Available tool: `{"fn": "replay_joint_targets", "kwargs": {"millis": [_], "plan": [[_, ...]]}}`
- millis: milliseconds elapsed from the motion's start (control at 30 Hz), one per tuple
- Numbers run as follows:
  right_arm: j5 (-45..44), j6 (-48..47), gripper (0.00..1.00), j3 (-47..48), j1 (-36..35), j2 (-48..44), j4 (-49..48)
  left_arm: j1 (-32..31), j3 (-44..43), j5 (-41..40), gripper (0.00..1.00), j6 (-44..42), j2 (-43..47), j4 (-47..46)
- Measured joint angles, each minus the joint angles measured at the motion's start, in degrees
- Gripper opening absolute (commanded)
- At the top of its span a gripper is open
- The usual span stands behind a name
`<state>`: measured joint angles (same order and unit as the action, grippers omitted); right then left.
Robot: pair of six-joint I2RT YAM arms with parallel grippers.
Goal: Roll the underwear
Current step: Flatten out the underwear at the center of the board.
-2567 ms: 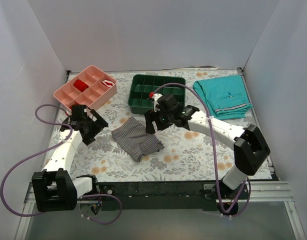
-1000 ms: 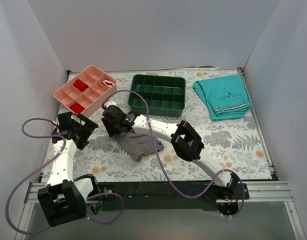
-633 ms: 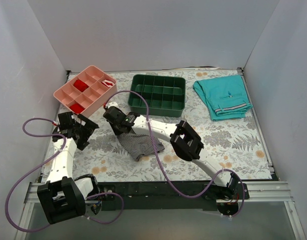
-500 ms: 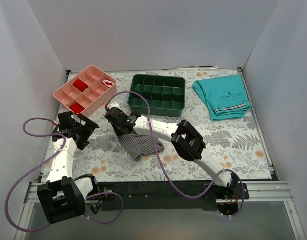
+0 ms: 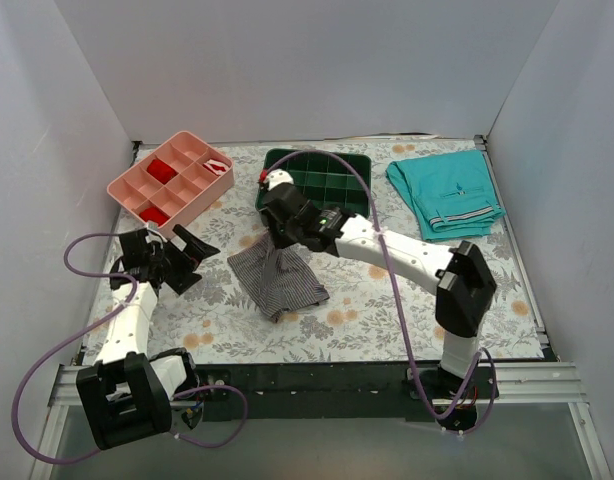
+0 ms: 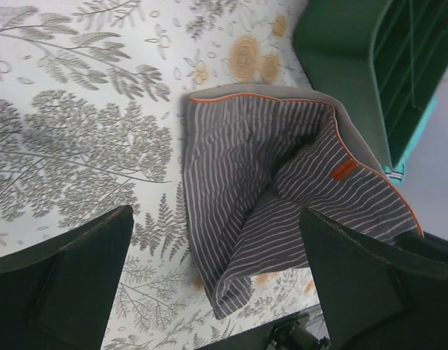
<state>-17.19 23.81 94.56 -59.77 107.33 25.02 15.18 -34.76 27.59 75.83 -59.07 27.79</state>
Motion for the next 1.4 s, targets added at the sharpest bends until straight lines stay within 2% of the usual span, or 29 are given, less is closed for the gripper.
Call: {"fn": "replay_joint_targets", "kwargs": {"millis": [167,300,500,667,767,800,967,1233,1400], "plan": [[2.23,0.31,0.01,-11.13,5.03,-8.39,-0.96,-1.66,1.42,3.45,0.98,0.79,-1.46,-5.46],[5.05,1.18,0.01,-18.71,7.76,-11.76,-1.25,-5.79,1.57,2.43,0.88,2.62,-6.8,-9.64],[8.5,1.57,0.01,-20.98,8.57,-11.85,-1.97,-13.14,1.53,-3.63,0.75,4.61,-15.74,-16.06],[11.37,1.53,0.01,-20.98,9.88,-11.85,-3.23,-13.94,0.85,-7.17,0.67,5.92,-21.03,-19.85],[12.52,1.51,0.01,-20.98,11.02,-11.85,-3.69,-13.88,-0.04,-8.76,0.54,5.97,-23.21,-22.49],[12.92,1.51,0.01,-20.98,11.37,-11.85,-3.85,-13.9,-0.11,-9.01,0.44,5.97,-23.93,-23.76],[14.47,1.44,0.01,-20.98,12.57,-11.85,-4.11,-13.9,0.31,-9.84,0.42,5.81,-26.27,-28.02],[15.98,1.29,0.01,-20.98,13.86,-11.85,-4.11,-14.34,4.26,-10.21,0.43,5.11,-23.8,-33.0],[17.03,1.29,0.01,-20.98,14.82,-11.85,-4.11,-17.14,6.32,-10.71,0.36,4.98,-22.36,-34.53]]}}
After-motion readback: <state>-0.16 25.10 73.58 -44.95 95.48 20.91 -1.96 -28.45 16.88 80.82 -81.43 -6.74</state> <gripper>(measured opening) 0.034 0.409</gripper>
